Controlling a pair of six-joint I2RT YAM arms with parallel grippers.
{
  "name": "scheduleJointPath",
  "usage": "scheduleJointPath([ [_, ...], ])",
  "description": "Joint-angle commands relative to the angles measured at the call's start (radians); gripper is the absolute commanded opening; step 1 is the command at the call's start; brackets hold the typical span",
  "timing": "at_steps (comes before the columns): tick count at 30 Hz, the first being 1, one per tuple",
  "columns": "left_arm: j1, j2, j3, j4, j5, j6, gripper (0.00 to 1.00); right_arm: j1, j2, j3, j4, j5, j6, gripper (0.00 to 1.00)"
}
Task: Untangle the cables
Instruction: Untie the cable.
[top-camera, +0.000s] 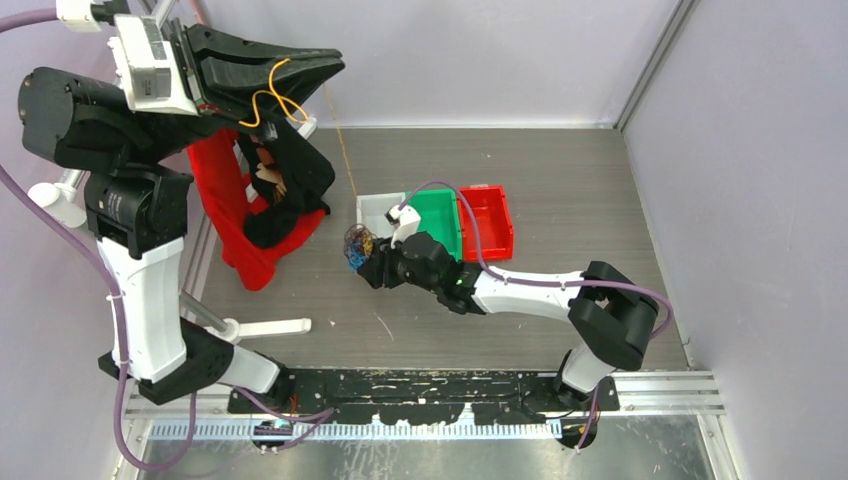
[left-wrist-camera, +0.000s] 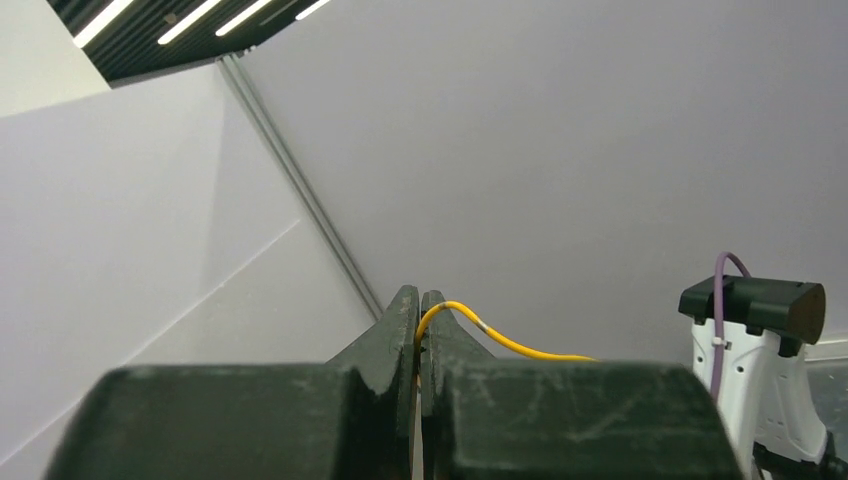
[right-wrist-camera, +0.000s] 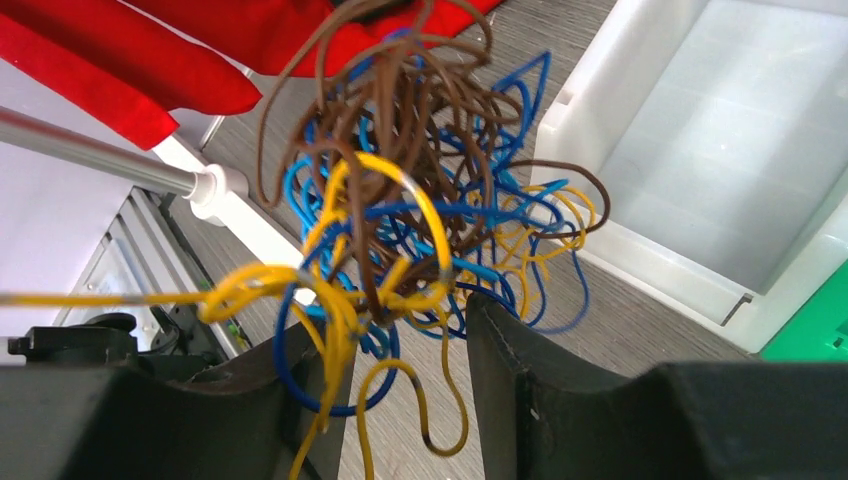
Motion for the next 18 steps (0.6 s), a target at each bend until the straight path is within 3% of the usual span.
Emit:
scheduleJointPath([
  [1, -0.003, 0.013, 0.104, 0.068, -0.047, 0.007, 0.00, 0.002, -0.021, -0.006, -0.007, 0.012, 0.016, 0.48],
  [6, -0.002, 0.047, 0.191, 0.131, -0.085, 0.078, 0.00, 0.004, -0.084, -0.077, -0.030, 0.034, 0.060, 0.48],
  [10, -0.002, 0.033, 0.167, 0.143, -0.104, 0.102, 0.00, 0.004, -0.173, -0.144, -0.085, 0.041, 0.105, 0.49],
  [18, -0.002, -0.132, -0.243, 0.094, -0.017, 0.077, 0.00, 0.004, -0.371, -0.173, -0.302, 0.048, 0.078, 0.74],
])
